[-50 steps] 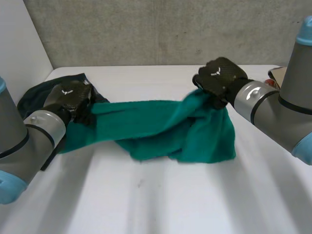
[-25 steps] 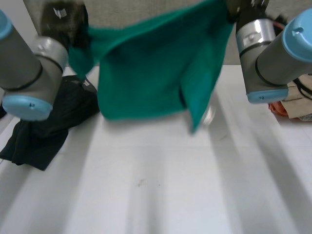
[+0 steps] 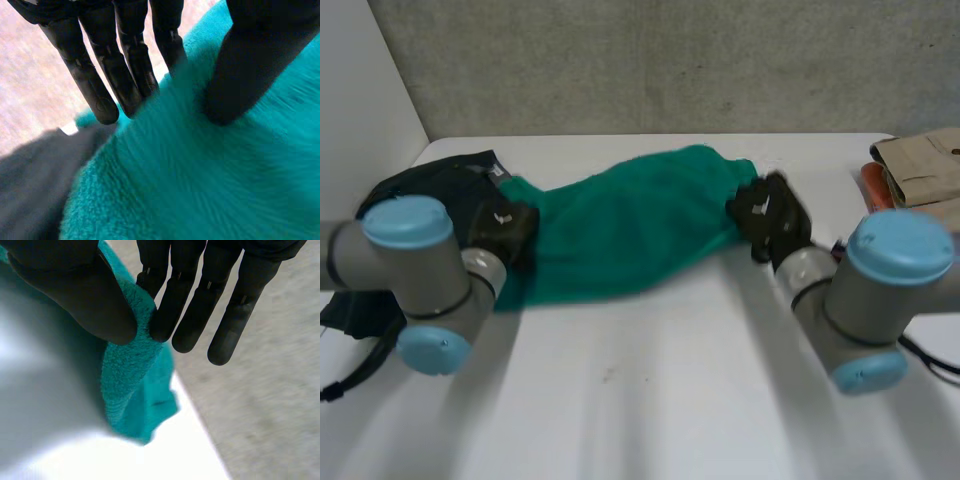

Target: Fold the laundry.

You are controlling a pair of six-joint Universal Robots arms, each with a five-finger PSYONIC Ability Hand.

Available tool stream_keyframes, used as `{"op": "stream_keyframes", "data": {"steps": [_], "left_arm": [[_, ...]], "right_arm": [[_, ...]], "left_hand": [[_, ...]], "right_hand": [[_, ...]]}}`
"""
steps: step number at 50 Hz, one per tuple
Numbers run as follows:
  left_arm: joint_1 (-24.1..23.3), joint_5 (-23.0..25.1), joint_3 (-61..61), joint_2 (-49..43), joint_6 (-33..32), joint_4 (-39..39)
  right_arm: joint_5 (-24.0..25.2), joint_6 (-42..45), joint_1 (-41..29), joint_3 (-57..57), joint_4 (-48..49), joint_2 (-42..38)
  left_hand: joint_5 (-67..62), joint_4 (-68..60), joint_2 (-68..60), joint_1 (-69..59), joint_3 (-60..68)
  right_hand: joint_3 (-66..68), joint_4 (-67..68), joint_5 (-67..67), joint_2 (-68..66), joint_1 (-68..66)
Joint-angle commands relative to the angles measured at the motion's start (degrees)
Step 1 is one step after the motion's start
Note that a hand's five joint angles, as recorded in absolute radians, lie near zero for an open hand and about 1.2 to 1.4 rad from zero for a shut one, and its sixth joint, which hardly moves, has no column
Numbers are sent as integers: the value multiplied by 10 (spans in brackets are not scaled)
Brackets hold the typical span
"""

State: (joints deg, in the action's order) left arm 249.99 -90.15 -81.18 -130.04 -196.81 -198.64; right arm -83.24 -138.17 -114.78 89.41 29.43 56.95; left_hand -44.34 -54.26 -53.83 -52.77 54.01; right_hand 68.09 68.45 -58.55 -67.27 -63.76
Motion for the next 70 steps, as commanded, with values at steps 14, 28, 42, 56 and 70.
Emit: {"op": "stream_keyframes", "data": {"steps": [14,28,42,56,70], "left_arm": [[57,33,-181,220,-59,25],[133,146,-242,184,-146,34],[124,141,-168,97,-150,34],[122,141,-116,55,-148,31],[112,105,-109,106,-126,36]], "right_arm": [[-27,-13,1,24,-50,15],[-27,-12,-4,25,-50,12],[-30,0,-4,31,-51,10],[-29,8,-5,38,-51,10],[-35,13,3,32,-56,19]], "left_hand": [[290,289,285,274,-287],[181,180,175,165,-177],[197,197,192,182,-194],[51,50,46,35,-48],[-257,-257,-262,-272,260]], "right_hand": [[119,116,-114,-127,-162],[119,116,-114,-127,-162],[119,116,-114,-127,-162],[119,116,-114,-127,-162],[119,116,-114,-127,-162]]}}
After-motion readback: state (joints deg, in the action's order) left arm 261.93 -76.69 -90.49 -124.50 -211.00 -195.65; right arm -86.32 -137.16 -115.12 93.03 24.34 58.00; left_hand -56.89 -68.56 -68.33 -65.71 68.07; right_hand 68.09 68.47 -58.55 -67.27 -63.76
